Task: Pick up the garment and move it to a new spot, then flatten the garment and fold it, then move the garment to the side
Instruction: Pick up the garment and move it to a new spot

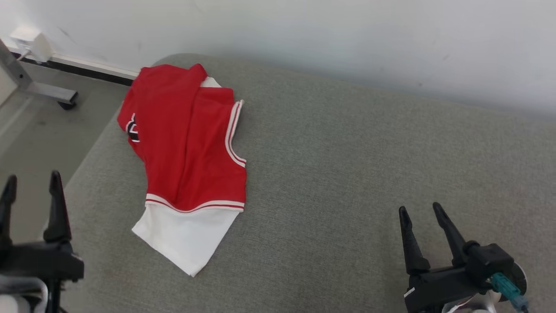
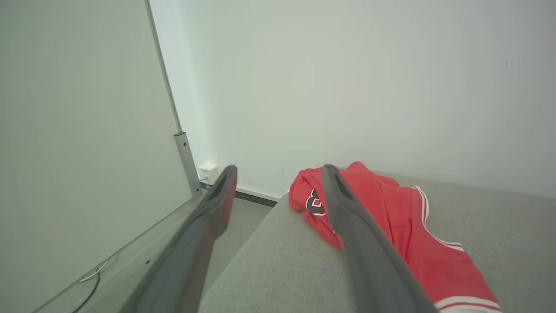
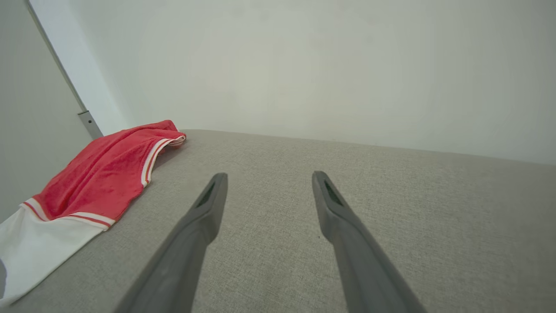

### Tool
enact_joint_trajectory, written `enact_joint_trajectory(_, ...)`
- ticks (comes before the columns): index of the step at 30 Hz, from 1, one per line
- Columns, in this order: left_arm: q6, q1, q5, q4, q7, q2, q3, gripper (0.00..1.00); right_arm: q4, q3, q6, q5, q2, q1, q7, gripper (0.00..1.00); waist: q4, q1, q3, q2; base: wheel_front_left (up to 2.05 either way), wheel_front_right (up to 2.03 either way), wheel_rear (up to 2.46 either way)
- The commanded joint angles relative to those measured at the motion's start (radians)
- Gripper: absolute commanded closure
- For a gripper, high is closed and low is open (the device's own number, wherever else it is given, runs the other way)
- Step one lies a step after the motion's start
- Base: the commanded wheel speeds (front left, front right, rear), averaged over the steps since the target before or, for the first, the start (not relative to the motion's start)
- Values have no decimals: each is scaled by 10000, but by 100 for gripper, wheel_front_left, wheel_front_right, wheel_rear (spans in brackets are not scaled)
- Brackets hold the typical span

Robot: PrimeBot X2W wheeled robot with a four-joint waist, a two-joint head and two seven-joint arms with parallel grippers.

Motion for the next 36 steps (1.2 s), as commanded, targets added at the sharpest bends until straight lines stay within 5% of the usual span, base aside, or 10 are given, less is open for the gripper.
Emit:
enact_joint_trajectory(1,-44,-404,46,2,77,171,44,0,-104,-65,-21,-99,-33,-115,54,0,-811,0,815,-1,0,0,0)
enact_joint_trajectory(8,-209,-2645,-480,548,779,1006,411,0,-636,-661,-21,-313,-185,-559,168,0,-1966,0,2101,-1,0,0,0)
enact_joint_trajectory(19,-244,-3481,-883,2274,1849,1377,384,0,-946,-990,-21,-413,-236,-820,202,0,-2721,0,2783,-1,0,0,0)
enact_joint_trajectory(36,-736,-3342,-2149,5287,2693,892,65,0,-995,-991,-21,-416,-311,-968,225,0,-2833,0,2853,-1,0,0,0)
